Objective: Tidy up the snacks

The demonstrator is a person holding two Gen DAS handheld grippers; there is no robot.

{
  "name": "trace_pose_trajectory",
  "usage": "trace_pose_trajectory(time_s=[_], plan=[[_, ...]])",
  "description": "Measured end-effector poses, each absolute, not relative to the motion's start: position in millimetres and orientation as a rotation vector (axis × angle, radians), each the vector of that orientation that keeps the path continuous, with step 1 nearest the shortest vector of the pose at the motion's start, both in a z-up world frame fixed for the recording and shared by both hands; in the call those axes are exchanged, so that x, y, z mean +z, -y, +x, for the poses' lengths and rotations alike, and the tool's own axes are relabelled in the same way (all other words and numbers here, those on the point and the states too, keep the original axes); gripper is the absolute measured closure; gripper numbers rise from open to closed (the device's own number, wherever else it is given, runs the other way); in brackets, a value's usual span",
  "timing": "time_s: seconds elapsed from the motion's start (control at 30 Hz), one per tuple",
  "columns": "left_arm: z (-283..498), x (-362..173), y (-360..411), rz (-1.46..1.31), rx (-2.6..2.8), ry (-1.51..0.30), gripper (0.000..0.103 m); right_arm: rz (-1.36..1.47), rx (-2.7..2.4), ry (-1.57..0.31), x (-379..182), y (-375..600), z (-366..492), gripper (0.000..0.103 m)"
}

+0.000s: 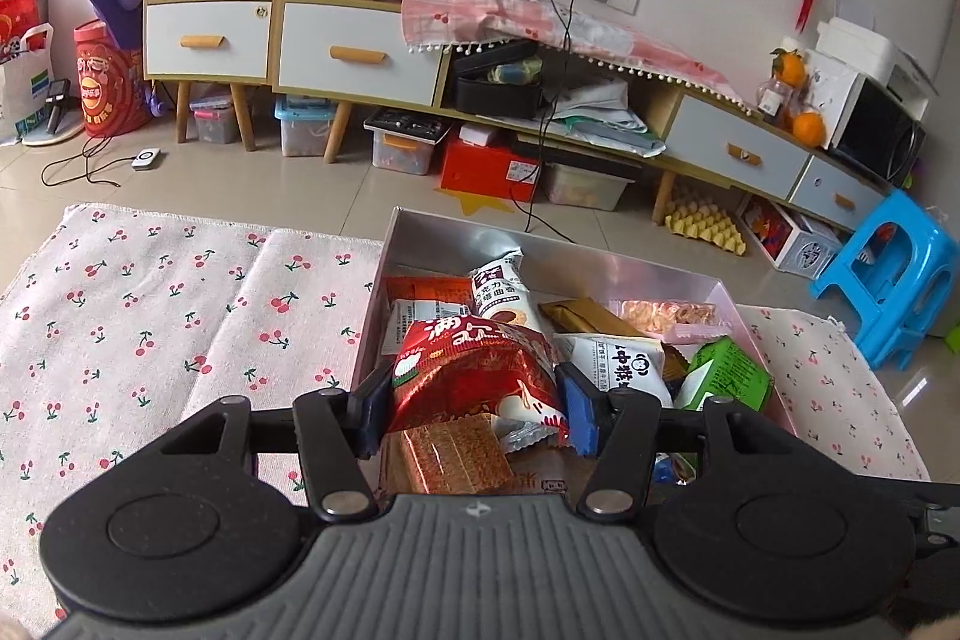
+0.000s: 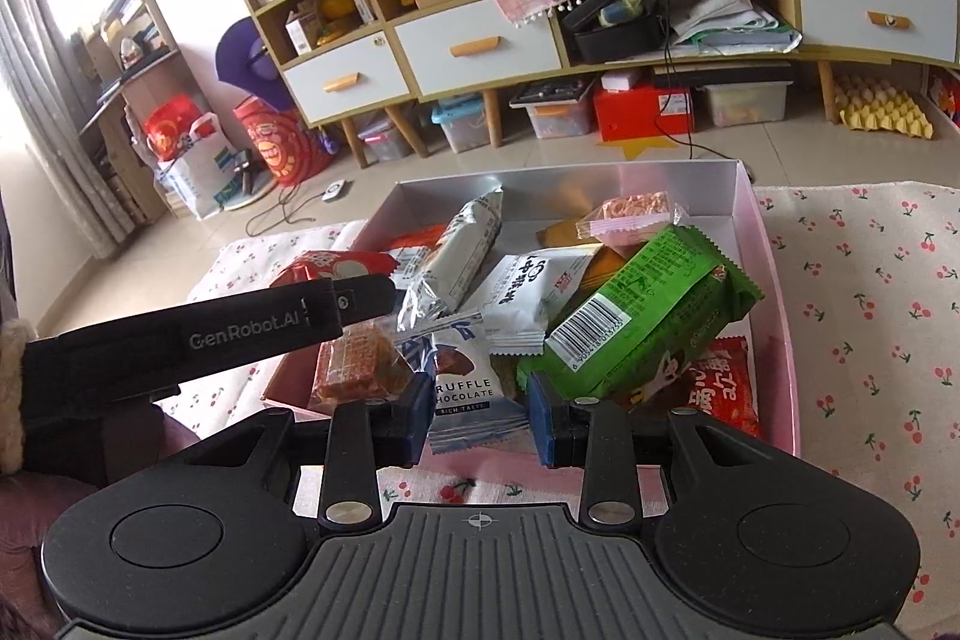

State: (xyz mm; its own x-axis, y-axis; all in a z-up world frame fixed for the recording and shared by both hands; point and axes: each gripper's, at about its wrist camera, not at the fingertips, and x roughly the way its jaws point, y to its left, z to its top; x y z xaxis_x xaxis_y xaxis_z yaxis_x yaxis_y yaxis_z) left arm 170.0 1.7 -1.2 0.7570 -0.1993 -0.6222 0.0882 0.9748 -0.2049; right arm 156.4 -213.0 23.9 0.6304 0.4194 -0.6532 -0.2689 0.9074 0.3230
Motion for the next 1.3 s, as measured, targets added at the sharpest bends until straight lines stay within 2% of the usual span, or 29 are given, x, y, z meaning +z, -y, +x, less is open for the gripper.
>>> trace_pose_trajectory(time_s=[0.1, 0.13, 0.17, 0.23, 0.3, 0.37, 0.53, 0.67, 0.73, 0.83, 0.93, 1.3], plan=[[170, -3, -2, -0.167, -0.172, -0.695, 0.038, 0.199, 0.377, -0.784, 23, 215, 155, 0.065], [170, -2, -3, -0.171, -0.173, -0.693, 0.029, 0.205, 0.371, -0.785, 23, 216, 155, 0.053], [170, -1, -3, -0.172, -0.169, -0.687, 0.026, 0.219, 0.37, -0.783, 24, 219, 155, 0.042], [168, 1, -3, -0.164, -0.174, -0.689, 0.026, 0.238, 0.359, -0.765, 27, 223, 153, 0.037], [168, 2, -2, -0.158, -0.169, -0.697, 0.024, 0.247, 0.353, -0.766, 28, 227, 153, 0.037], [167, 3, -3, -0.158, -0.165, -0.703, 0.017, 0.258, 0.338, -0.77, 29, 231, 152, 0.037], [159, 9, -6, -0.145, -0.146, -0.727, 0.011, 0.255, 0.312, -0.769, 35, 241, 148, 0.033], [149, 14, -12, -0.125, -0.072, -0.769, 0.006, 0.263, 0.277, -0.773, 40, 254, 138, 0.021], [143, 15, -14, -0.128, -0.064, -0.793, 0.004, 0.266, 0.24, -0.797, 41, 261, 130, 0.021], [133, 19, -13, -0.088, -0.055, -0.827, 0.003, 0.272, 0.208, -0.827, 46, 271, 121, 0.02], [124, 24, -10, -0.053, -0.027, -0.836, 0.002, 0.252, 0.17, -0.836, 55, 278, 111, 0.013], [78, 36, 9, 0.011, -0.001, -0.873, 0.001, 0.175, 0.106, -0.89, 76, 270, 62, 0.008]])
